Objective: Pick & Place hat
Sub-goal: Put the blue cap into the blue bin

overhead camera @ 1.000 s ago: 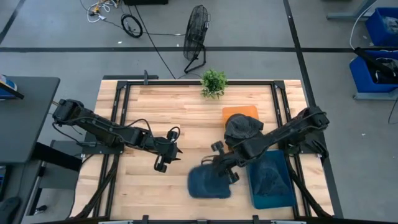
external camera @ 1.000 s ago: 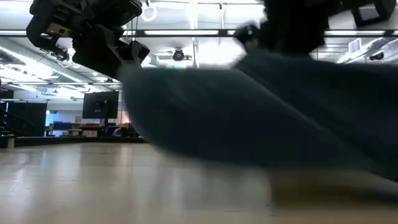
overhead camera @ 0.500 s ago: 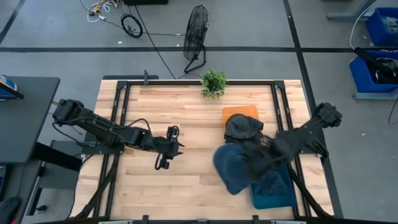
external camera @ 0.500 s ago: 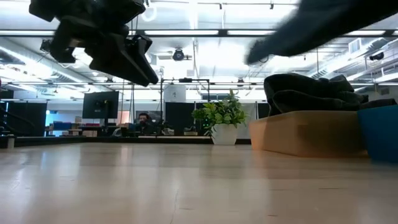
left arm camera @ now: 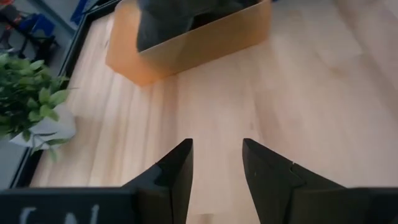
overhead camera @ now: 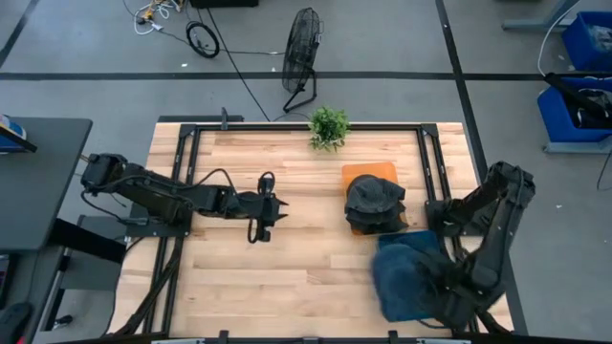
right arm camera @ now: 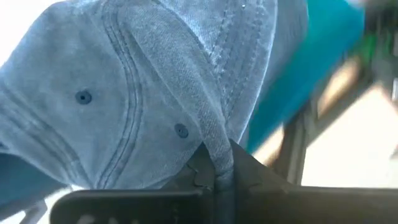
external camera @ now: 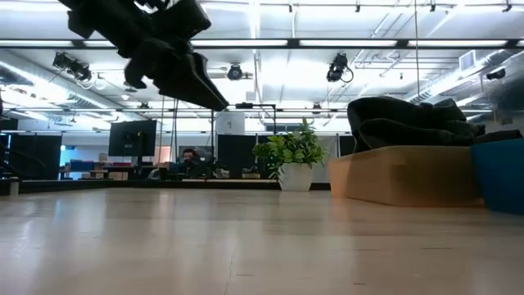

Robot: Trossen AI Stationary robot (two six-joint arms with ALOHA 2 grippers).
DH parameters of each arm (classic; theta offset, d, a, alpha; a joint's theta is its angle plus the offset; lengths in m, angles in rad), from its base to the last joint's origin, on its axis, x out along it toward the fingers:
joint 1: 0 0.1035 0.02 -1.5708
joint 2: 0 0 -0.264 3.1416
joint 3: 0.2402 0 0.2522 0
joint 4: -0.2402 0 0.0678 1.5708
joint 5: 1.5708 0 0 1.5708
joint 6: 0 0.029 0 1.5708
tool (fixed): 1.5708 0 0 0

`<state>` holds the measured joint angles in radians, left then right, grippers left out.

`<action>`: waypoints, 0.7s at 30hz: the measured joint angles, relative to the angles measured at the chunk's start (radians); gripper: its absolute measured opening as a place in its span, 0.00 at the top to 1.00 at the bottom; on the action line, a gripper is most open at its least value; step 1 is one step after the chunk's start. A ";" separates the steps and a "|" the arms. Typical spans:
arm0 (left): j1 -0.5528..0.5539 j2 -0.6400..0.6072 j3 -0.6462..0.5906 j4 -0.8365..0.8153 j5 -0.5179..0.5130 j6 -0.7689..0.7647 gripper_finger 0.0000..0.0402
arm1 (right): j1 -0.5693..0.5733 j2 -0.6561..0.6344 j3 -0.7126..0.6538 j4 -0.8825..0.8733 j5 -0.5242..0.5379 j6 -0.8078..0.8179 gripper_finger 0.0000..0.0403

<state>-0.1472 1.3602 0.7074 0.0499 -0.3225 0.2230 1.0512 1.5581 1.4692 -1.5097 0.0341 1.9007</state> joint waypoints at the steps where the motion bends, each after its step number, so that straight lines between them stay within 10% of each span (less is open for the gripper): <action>1: 0.010 0.000 0.000 0.001 0.000 0.000 0.65 | 0.022 0.000 -0.024 0.019 -0.047 0.052 0.97; 8: 0.058 0.000 0.000 0.003 0.002 -0.001 0.65 | 0.122 0.001 -0.148 0.103 -0.109 0.305 0.97; 21: 0.072 0.000 0.000 0.003 0.005 -0.002 0.65 | 0.125 -0.026 -0.172 -0.065 -0.123 0.290 0.96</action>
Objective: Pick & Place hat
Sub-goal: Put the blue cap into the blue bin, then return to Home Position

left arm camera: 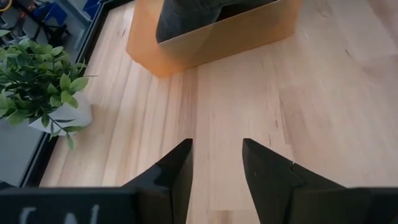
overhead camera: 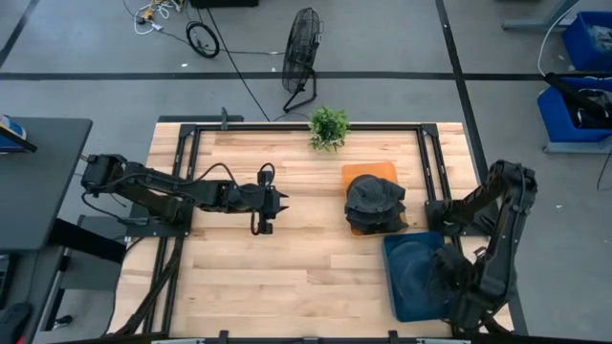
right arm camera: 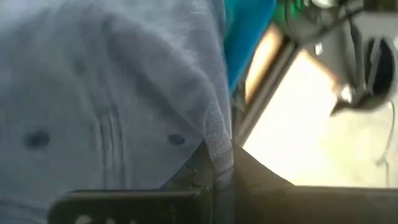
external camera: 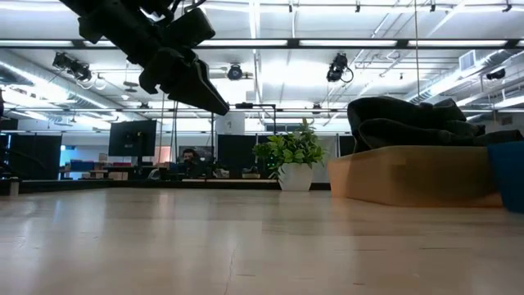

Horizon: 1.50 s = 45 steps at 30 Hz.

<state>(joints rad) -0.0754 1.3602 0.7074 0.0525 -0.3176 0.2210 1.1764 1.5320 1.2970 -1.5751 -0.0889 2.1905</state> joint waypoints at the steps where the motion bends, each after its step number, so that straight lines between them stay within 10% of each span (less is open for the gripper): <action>1: 0.000 0.000 0.000 0.000 0.000 0.000 0.65 | 0.001 -0.009 0.001 0.003 -0.023 0.000 0.96; 8: 0.000 0.000 0.000 0.000 0.000 -0.007 0.65 | 0.016 -0.032 0.002 0.004 -0.070 0.072 0.96; 18: 0.000 0.000 0.000 -0.004 0.000 -0.008 0.65 | -0.013 -0.030 -0.089 0.228 0.162 -0.036 0.94; 38: 0.000 -0.026 0.000 0.015 -0.028 -0.039 0.65 | -0.137 -0.139 -0.153 0.420 0.113 -0.081 0.58; 45: 0.000 -0.210 0.000 -0.025 -0.091 -0.080 0.65 | -0.157 -0.258 -0.055 0.419 0.645 -0.454 0.58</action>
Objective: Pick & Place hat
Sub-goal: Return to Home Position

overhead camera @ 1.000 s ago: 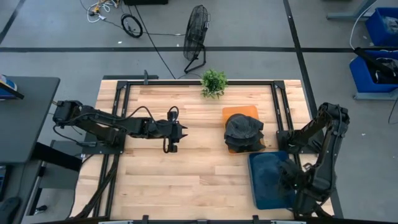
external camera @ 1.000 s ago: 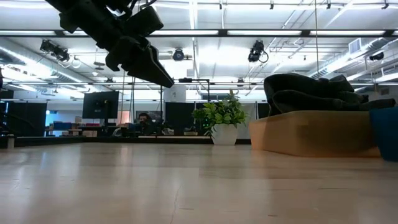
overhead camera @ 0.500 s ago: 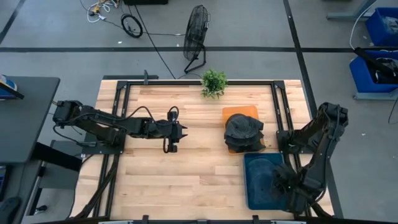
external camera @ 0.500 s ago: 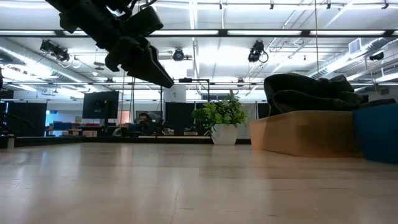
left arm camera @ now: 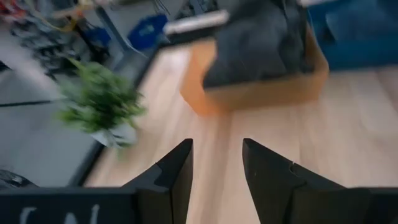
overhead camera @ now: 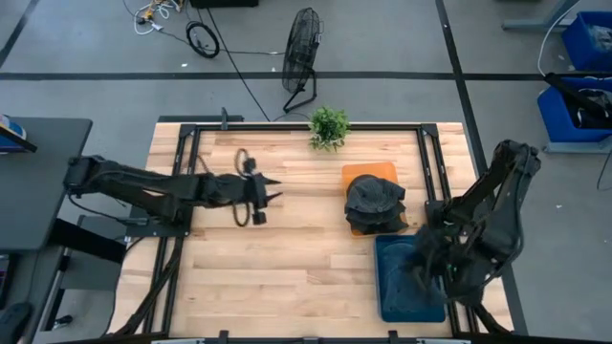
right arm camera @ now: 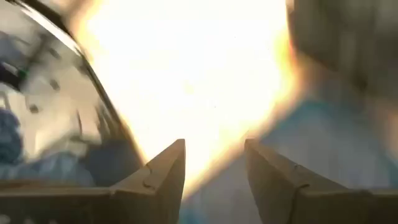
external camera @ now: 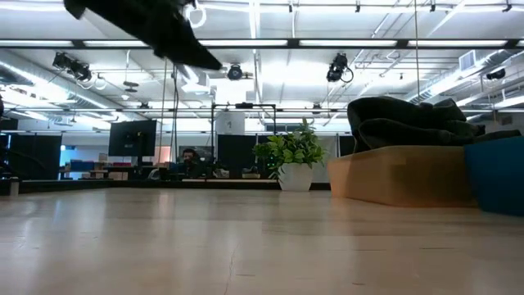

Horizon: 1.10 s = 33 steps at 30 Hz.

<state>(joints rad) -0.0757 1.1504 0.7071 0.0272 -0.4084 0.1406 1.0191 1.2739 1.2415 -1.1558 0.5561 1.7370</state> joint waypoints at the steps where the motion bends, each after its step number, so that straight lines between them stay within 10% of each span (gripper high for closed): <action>1: 0.000 -0.039 0.000 -0.010 -0.008 -0.001 0.65 | 0.000 -0.013 0.006 0.001 0.108 -0.101 0.58; 6: 0.000 -0.261 0.000 -0.076 -0.033 -0.009 0.65 | -0.003 -0.068 0.007 -0.021 0.503 -0.506 0.58; 19: 0.001 -0.847 -0.007 -0.509 0.013 -0.229 0.65 | -0.017 -0.292 -0.102 -0.160 0.688 -0.642 0.58; 33: 0.001 -0.894 -0.191 -0.337 0.173 -0.266 0.65 | -0.149 -0.452 -0.477 0.137 0.941 -0.641 0.58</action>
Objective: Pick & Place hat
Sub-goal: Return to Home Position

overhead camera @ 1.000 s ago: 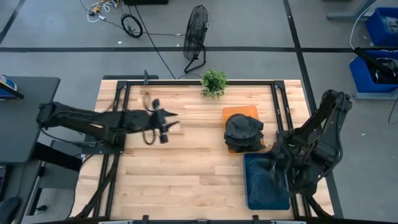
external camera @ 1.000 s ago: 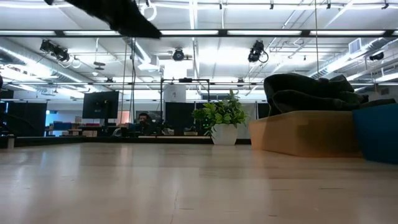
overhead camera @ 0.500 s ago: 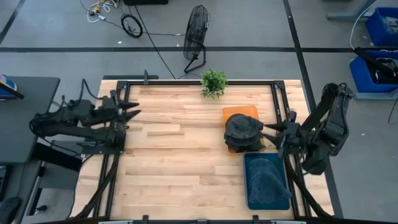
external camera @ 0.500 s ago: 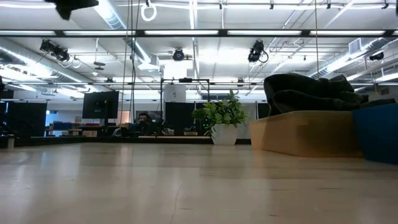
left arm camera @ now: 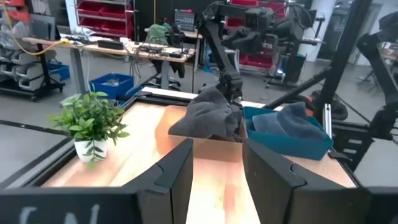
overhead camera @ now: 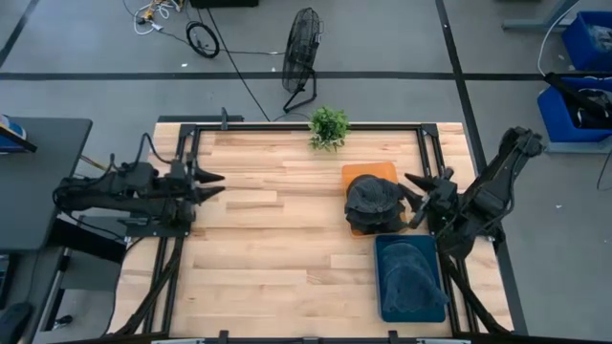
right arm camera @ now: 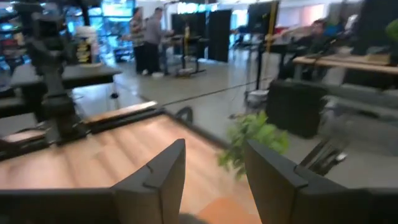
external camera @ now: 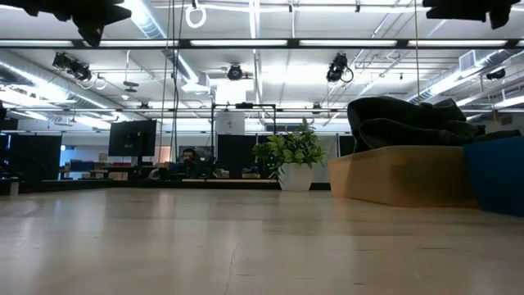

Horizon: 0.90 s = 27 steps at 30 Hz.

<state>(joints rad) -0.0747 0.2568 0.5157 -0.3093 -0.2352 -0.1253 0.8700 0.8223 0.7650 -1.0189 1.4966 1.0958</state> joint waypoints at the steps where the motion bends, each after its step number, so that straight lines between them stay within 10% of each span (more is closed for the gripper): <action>1: 0.000 0.007 0.000 -0.001 0.000 0.001 0.65 | -0.008 0.000 -0.001 0.002 0.013 -0.008 0.58; 14: 0.000 0.093 0.000 0.004 -0.008 -0.024 0.65 | -0.182 0.039 0.008 0.040 0.071 -0.272 0.58; 22: 0.000 0.123 0.000 0.007 -0.027 0.006 0.65 | -0.184 0.042 0.219 0.161 0.066 -0.819 0.58; 27: 0.000 0.123 0.000 0.007 -0.074 0.009 0.65 | -0.216 0.040 0.269 0.178 -0.218 -0.805 0.58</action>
<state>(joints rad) -0.0746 0.3798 0.5159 -0.3023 -0.3089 -0.1167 0.6545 0.8619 1.0341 -0.8406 1.2787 0.2910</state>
